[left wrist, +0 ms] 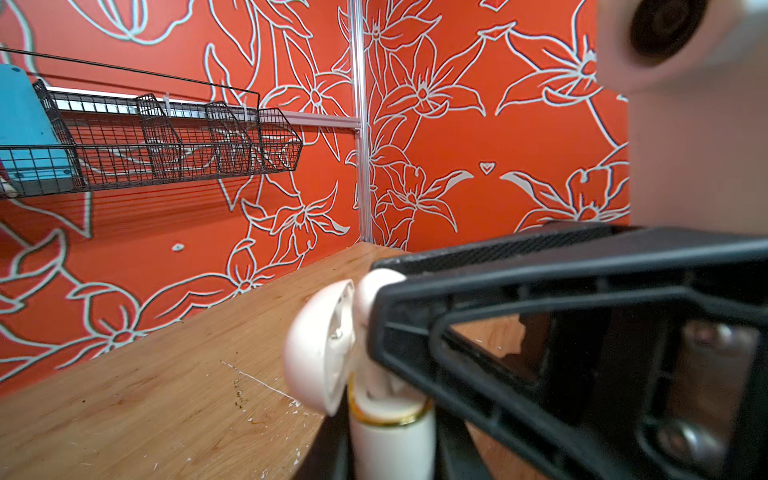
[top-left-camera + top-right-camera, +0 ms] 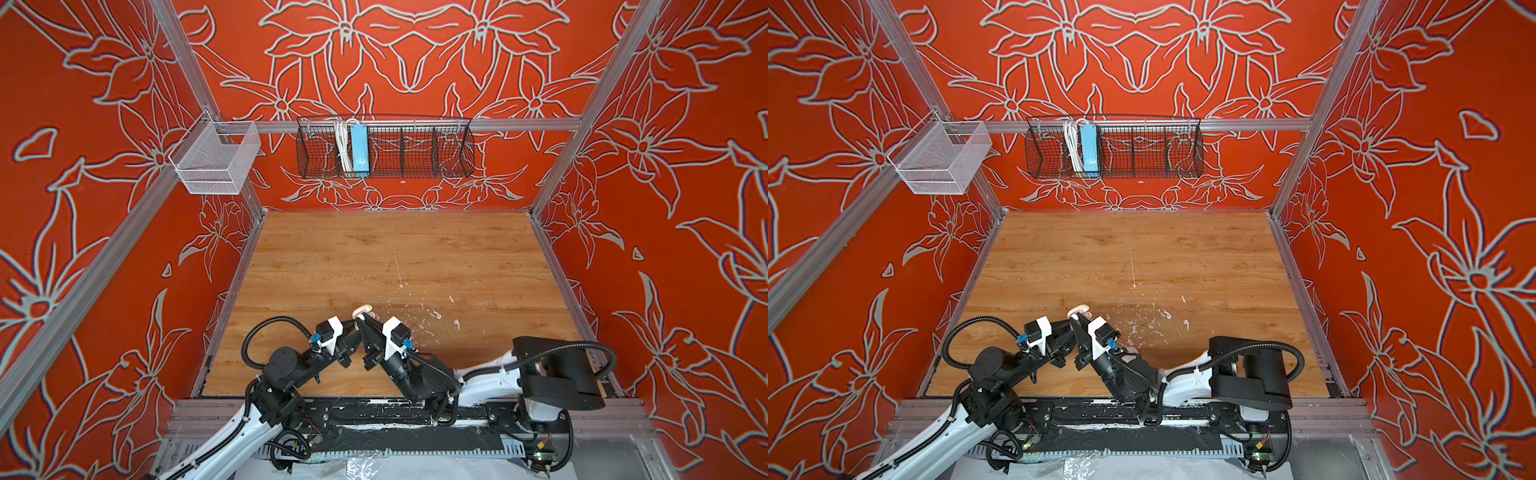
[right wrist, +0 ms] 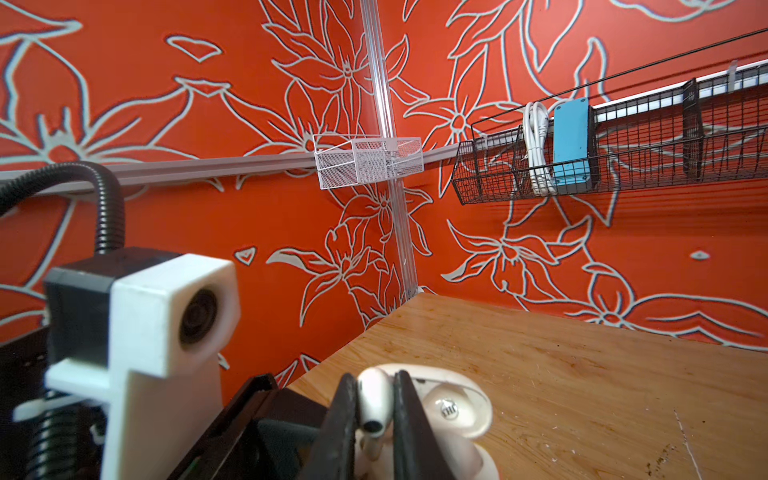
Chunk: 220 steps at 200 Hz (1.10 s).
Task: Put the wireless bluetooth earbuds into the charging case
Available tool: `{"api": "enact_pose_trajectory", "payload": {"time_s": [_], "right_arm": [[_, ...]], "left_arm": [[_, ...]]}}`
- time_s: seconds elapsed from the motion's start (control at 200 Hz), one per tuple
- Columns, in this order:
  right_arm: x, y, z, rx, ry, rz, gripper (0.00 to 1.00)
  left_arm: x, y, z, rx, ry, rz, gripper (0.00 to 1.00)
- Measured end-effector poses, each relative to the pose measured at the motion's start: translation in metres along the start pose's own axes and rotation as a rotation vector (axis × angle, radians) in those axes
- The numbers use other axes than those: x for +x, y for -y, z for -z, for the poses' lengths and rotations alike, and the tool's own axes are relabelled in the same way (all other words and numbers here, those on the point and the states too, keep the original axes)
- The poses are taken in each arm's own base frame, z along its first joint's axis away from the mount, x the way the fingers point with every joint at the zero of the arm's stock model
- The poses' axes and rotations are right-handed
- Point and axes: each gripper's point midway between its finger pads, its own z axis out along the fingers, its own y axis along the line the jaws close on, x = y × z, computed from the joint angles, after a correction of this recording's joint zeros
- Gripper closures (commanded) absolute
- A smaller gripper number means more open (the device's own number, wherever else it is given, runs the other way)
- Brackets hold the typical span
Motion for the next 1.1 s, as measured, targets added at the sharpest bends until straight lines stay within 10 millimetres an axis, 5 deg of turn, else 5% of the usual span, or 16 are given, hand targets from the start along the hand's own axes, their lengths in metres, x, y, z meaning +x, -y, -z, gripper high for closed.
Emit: {"api": "enact_pose_trajectory", "payload": {"time_s": [1.101], "right_arm": [[-0.011,-0.006,0.026,-0.111,-0.098,-0.063,0.99]], "left_arm": [[-0.008,0.029,-0.001,0.173,0.043,-0.038,1.00]]}}
